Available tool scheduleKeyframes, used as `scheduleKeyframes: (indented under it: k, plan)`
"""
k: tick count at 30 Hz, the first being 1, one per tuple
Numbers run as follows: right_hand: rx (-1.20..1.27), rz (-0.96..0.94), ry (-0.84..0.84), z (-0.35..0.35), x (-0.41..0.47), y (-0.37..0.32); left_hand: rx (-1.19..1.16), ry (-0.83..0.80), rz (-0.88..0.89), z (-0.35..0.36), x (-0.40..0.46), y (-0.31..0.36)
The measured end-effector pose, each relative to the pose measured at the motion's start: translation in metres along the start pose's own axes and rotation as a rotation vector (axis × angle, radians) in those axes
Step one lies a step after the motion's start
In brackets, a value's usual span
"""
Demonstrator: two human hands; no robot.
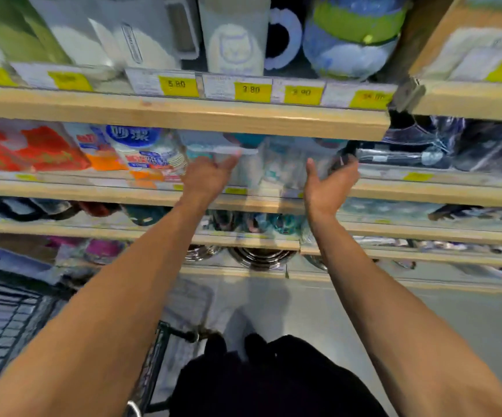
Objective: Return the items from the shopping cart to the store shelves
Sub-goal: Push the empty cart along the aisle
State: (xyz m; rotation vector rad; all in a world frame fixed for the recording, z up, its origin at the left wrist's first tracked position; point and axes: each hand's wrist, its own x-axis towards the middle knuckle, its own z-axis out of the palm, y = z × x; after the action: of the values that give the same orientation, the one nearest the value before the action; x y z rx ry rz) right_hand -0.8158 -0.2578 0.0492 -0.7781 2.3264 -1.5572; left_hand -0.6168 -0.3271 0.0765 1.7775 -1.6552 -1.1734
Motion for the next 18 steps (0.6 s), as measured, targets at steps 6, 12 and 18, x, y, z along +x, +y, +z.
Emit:
scheduleKeyframes:
  k: [6, 12, 18]
  plan:
    - [-0.158, 0.063, -0.105, -0.001, 0.023, -0.01, -0.242, -0.228, 0.082, 0.02, -0.001, 0.038]
    - [0.009, 0.086, -0.329, 0.003, 0.066, 0.003, -0.148, -0.226, 0.135, 0.024, -0.001, 0.032]
    - [0.0, 0.054, -0.393, -0.017, 0.078, -0.016, -0.071, -0.099, 0.145, 0.025, 0.008, 0.021]
